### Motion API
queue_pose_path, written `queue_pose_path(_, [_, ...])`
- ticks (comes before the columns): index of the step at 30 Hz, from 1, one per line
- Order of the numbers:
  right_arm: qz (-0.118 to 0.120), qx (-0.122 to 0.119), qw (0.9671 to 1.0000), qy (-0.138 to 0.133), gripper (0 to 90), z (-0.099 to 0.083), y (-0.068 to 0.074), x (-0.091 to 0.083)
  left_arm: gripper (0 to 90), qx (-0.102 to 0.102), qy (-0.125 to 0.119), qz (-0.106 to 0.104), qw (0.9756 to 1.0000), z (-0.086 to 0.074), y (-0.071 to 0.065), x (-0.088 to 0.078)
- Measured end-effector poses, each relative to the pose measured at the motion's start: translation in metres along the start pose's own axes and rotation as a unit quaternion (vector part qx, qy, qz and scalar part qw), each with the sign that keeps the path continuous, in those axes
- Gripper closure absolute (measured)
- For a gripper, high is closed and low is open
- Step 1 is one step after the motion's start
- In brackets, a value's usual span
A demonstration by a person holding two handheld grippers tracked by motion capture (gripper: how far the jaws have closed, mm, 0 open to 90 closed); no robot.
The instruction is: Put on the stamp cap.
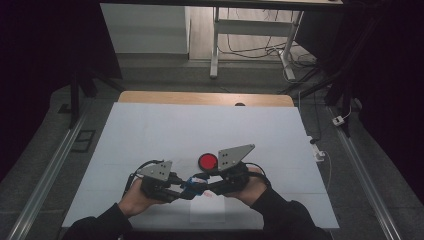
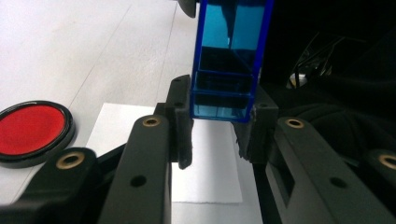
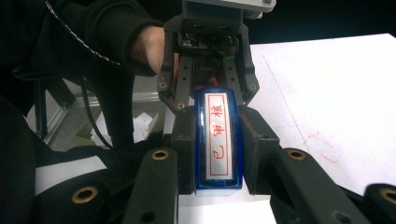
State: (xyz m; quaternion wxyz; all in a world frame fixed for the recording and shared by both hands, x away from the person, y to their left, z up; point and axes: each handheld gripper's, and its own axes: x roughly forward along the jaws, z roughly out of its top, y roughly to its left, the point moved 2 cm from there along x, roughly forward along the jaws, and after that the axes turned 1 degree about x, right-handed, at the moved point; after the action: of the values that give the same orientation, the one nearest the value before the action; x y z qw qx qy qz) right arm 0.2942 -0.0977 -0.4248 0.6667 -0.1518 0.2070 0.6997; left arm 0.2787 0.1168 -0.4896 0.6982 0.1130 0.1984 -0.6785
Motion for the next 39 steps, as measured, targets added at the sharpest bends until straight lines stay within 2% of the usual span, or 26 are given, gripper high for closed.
queue_pose_path(8, [-0.001, 0.002, 1.0, -0.006, 70.6, 0.0, 0.0, 0.0, 68.5, 0.003, -0.005, 0.003, 1.0, 0.0, 0.0, 0.0])
queue_pose_path(11, [-0.005, -0.002, 1.0, -0.003, 70.6, 0.0, 0.0, 0.0, 66.7, 0.004, 0.0, 0.016, 0.9999, 0.0, -0.001, 0.0])
queue_pose_path(14, [-0.013, 0.001, 0.9999, -0.005, 70.6, 0.0, 0.0, 0.0, 55.9, 0.002, 0.013, 0.03, 0.9995, 0.0, -0.001, 0.002])
queue_pose_path(17, [-0.014, -0.002, 0.9999, 0.001, 70.6, 0.0, -0.001, -0.001, 51.3, -0.002, 0.022, 0.041, 0.9989, -0.001, -0.001, 0.003])
queue_pose_path(22, [-0.021, -0.001, 0.9998, 0.002, 70.6, -0.001, -0.002, -0.002, 46.0, -0.024, 0.035, 0.061, 0.9972, -0.001, 0.0, 0.001])
queue_pose_path(27, [-0.029, 0.001, 0.9996, 0.003, 70.6, -0.002, -0.003, -0.004, 38.5, -0.048, 0.046, 0.087, 0.994, -0.002, 0.0, -0.003])
queue_pose_path(32, [-0.036, 0.004, 0.9993, 0.007, 70.6, -0.003, -0.004, -0.006, 31.0, -0.058, 0.055, 0.109, 0.9908, -0.003, -0.002, -0.008])
queue_pose_path(36, [-0.043, 0.007, 0.999, 0.012, 70.6, -0.004, -0.004, -0.007, 21.6, -0.071, 0.062, 0.128, 0.9873, -0.004, -0.003, -0.012])
queue_pose_path(39, [-0.049, 0.008, 0.9987, 0.015, 70.6, -0.005, -0.004, -0.008, 17.8, -0.085, 0.065, 0.138, 0.9847, -0.005, -0.005, -0.015])
